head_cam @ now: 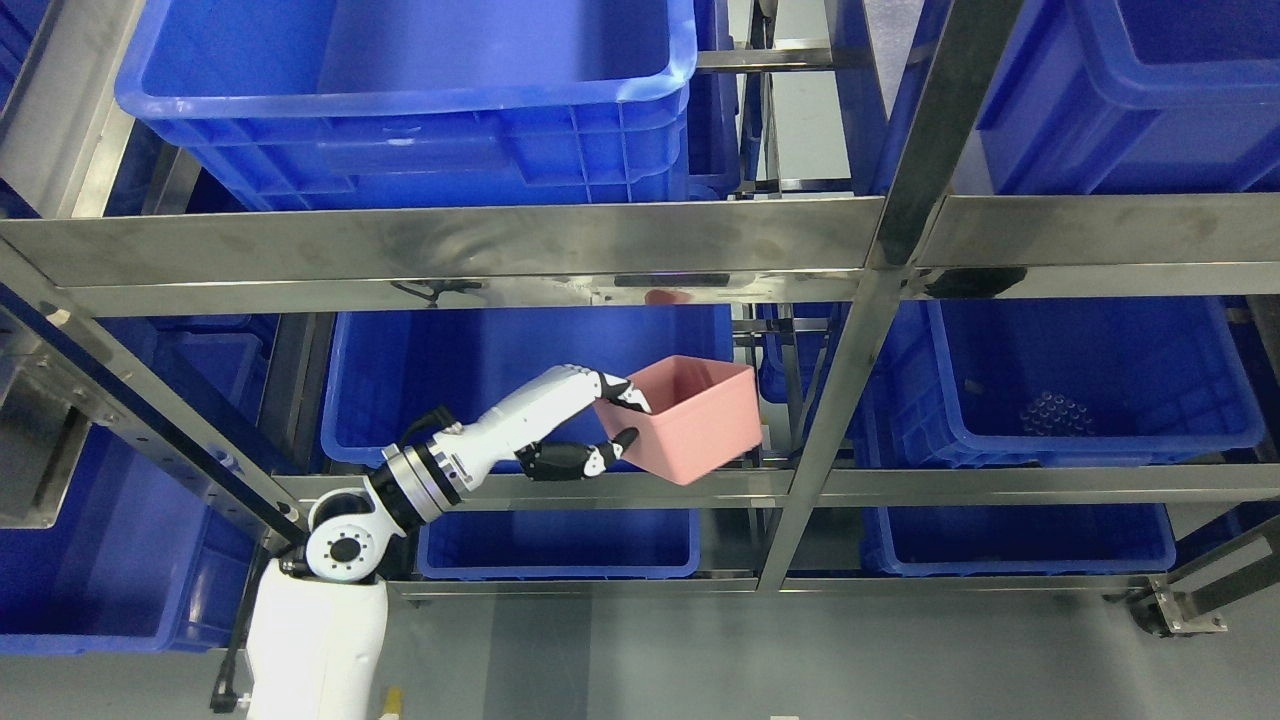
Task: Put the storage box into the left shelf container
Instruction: 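Lower the pink box into the blue bin and open the left hand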
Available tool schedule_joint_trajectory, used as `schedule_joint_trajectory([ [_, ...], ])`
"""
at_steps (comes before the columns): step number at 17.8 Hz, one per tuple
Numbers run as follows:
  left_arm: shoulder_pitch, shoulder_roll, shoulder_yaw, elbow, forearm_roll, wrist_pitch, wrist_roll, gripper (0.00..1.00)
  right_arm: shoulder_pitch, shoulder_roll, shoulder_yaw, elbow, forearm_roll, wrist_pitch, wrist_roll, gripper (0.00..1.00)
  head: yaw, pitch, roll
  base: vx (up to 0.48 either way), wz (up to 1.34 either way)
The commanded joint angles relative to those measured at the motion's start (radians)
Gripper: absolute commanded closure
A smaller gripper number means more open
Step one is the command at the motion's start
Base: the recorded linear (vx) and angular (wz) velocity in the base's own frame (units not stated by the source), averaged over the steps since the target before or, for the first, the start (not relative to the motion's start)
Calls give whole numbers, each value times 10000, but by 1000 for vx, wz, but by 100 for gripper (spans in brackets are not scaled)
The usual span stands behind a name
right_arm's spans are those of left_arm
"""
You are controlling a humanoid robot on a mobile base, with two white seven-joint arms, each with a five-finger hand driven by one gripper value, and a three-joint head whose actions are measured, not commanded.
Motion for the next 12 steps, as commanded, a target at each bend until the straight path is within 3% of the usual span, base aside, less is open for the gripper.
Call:
schedule_joint_trajectory([
  [1, -842, 175, 1745, 1940, -838, 2, 36, 95, 261, -175, 0, -175, -31, -1, 1760, 0, 0, 0, 0, 0, 0],
  [4, -843, 175, 1747, 1956, -838, 17, 36, 85, 261, -175, 0, -175, -31, -1, 1760, 0, 0, 0, 0, 0, 0],
  [7, -797, 175, 1777, 2338, -838, 125, 113, 60, 261, -175, 0, -175, -31, -1, 1760, 0, 0, 0, 0, -7, 0],
  [9, -812, 175, 1778, 2371, -792, 34, 113, 36, 261, -175, 0, -175, -31, -1, 1760, 0, 0, 0, 0, 0, 0],
  [12, -797, 175, 1747, 2218, -685, -89, 143, 18, 261, -175, 0, -175, -31, -1, 1760, 0, 0, 0, 0, 0, 0],
])
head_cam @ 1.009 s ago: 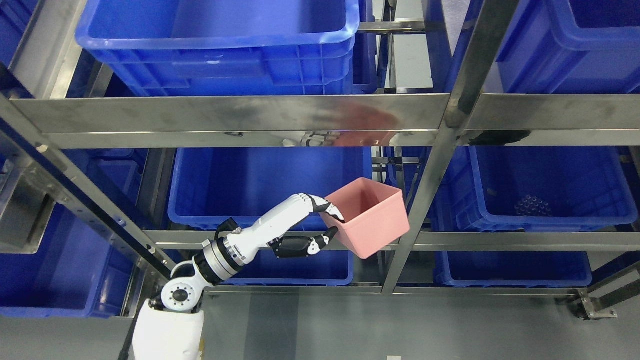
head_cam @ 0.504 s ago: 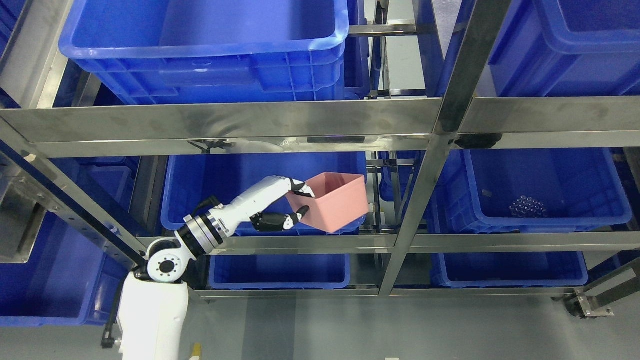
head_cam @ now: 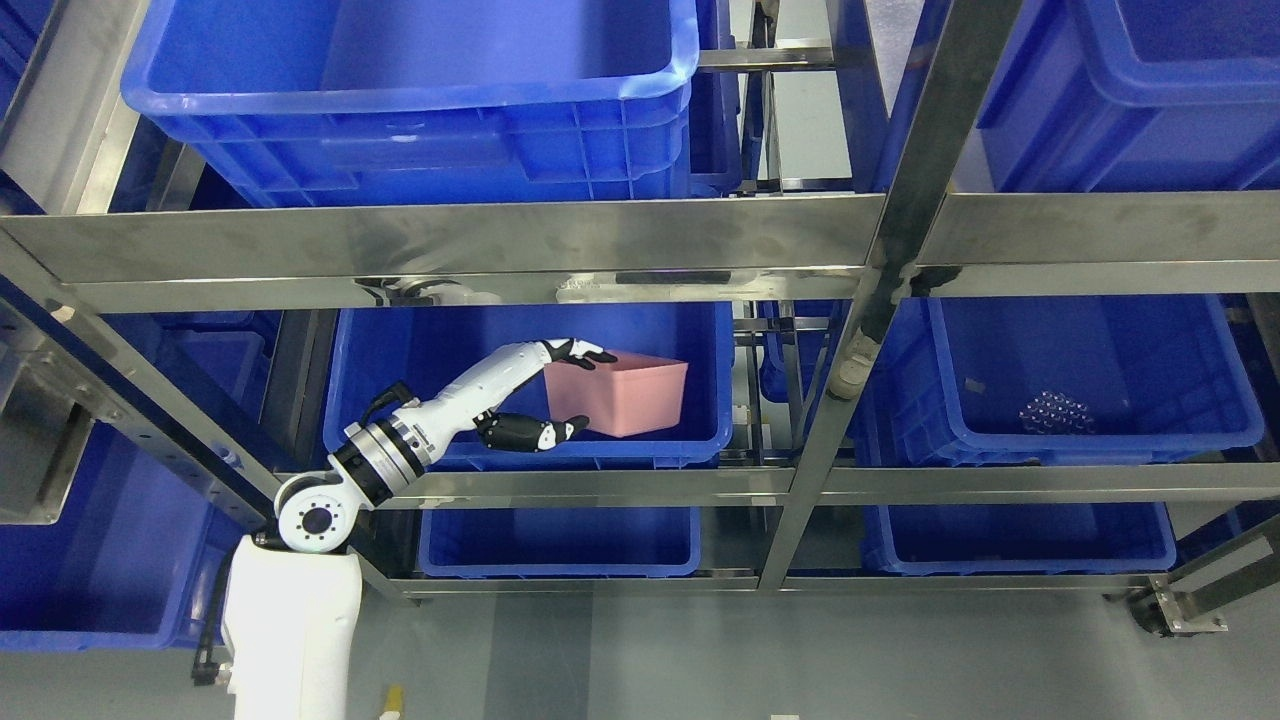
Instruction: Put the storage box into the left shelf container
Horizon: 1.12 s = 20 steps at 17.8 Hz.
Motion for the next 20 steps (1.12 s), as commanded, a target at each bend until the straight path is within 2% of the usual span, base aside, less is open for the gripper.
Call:
schedule_joint_trajectory([
  [1, -76, 175, 467, 712, 243, -309, 126, 14, 261, -175, 0, -175, -31, -1, 1760, 0, 0, 0, 0, 0, 0],
  [5, 137, 175, -880, 696, 3366, -5, 1442, 11, 261, -175, 0, -175, -31, -1, 1760, 0, 0, 0, 0, 0, 0],
  [7, 748, 175, -1341, 148, 4489, 592, 2422, 1, 261, -175, 0, -175, -31, -1, 1760, 0, 0, 0, 0, 0, 0],
  [8, 1360, 175, -1571, -236, 4798, 929, 3081, 1, 261, -175, 0, -175, -31, -1, 1760, 0, 0, 0, 0, 0, 0],
  [11, 2727, 175, -2338, -1844, 4970, 1269, 5640, 0, 261, -175, 0, -175, -31, -1, 1760, 0, 0, 0, 0, 0, 0],
  [15, 3344, 175, -2984, -4085, 5092, 2525, 8329, 0, 261, -175, 0, -175, -31, -1, 1760, 0, 0, 0, 0, 0, 0],
  [17, 3329, 175, -2985, -4747, 5230, 3582, 8487, 0, 261, -175, 0, -175, -31, -1, 1760, 0, 0, -1, 0, 0, 0],
  [20, 3299, 175, -2679, -4795, 5872, 4747, 8487, 0, 261, -175, 0, -175, -31, -1, 1760, 0, 0, -1, 0, 0, 0],
])
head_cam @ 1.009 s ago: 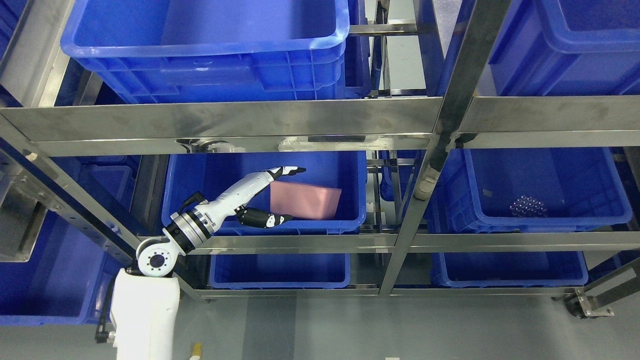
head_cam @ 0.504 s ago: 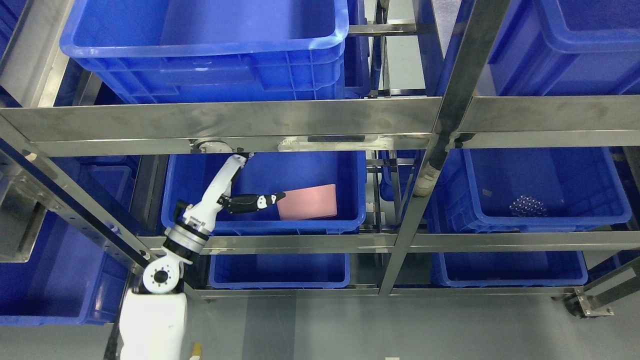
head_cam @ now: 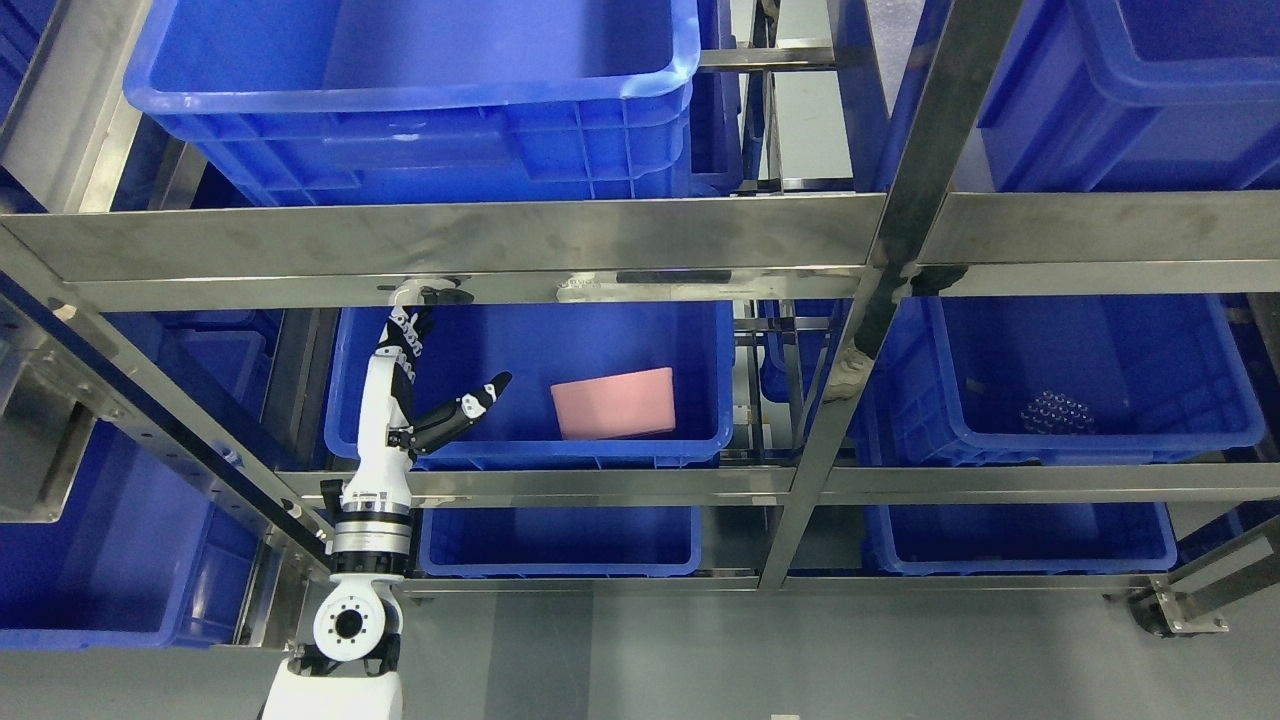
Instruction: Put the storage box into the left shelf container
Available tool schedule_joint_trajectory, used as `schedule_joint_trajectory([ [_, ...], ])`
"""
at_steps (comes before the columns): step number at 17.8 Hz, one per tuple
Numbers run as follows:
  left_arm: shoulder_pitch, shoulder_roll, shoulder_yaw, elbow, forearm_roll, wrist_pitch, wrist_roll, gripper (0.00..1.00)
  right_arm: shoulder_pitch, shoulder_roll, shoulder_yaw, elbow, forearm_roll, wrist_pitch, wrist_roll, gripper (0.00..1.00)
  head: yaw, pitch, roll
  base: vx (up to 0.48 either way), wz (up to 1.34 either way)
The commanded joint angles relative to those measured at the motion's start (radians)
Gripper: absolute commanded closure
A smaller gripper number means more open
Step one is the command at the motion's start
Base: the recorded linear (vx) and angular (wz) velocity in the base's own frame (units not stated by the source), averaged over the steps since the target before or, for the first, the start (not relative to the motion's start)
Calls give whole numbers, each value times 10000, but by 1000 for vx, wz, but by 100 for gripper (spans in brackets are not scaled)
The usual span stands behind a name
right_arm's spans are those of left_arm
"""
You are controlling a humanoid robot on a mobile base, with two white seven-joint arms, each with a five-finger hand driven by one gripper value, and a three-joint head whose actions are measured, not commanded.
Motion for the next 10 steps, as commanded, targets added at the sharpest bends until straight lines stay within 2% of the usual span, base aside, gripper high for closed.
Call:
schedule_joint_trajectory([
  [1, 310, 175, -639, -2289, 1108, 1399, 209, 0, 261, -175, 0, -174, -31, -1, 1760, 0, 0, 0, 0, 0, 0],
  [10, 233, 175, -593, -2289, 1295, 1541, 209, 0, 261, -175, 0, -174, -31, -1, 1760, 0, 0, 0, 0, 0, 0],
])
